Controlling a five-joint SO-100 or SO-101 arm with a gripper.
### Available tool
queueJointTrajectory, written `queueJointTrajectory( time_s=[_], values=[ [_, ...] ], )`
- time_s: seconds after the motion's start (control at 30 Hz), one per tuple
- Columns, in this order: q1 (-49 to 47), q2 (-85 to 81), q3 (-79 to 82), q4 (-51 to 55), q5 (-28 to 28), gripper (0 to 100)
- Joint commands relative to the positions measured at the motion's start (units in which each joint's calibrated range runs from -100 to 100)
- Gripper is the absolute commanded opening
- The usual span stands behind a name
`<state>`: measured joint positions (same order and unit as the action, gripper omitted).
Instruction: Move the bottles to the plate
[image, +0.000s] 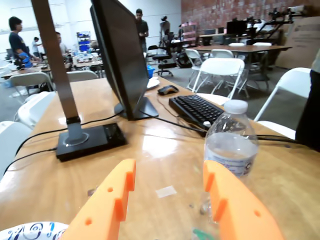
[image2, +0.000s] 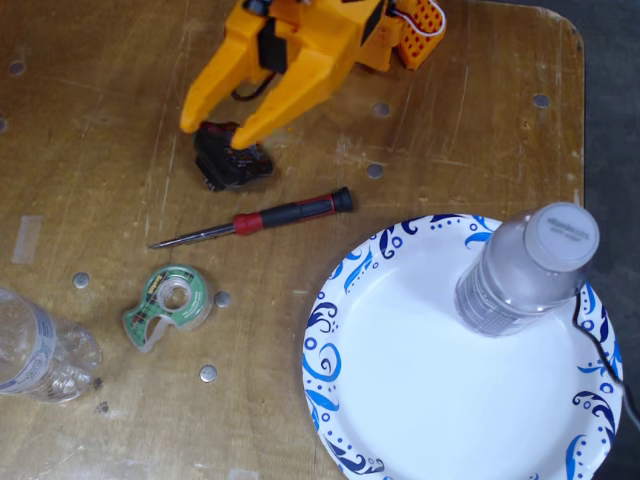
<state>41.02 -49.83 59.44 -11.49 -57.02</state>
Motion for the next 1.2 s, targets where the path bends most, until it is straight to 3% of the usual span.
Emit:
queueJointTrajectory(
  time_s=[0.0,0.23,0.53,1.17],
  values=[
    [3.3,6.0,-7.6,-0.5,1.0,16],
    [2.8,23.6,-24.8,-0.5,3.5,17],
    [4.9,49.5,-55.9,-0.5,4.0,37],
    [9.4,82.5,-87.0,-0.5,3.8,44]
  ],
)
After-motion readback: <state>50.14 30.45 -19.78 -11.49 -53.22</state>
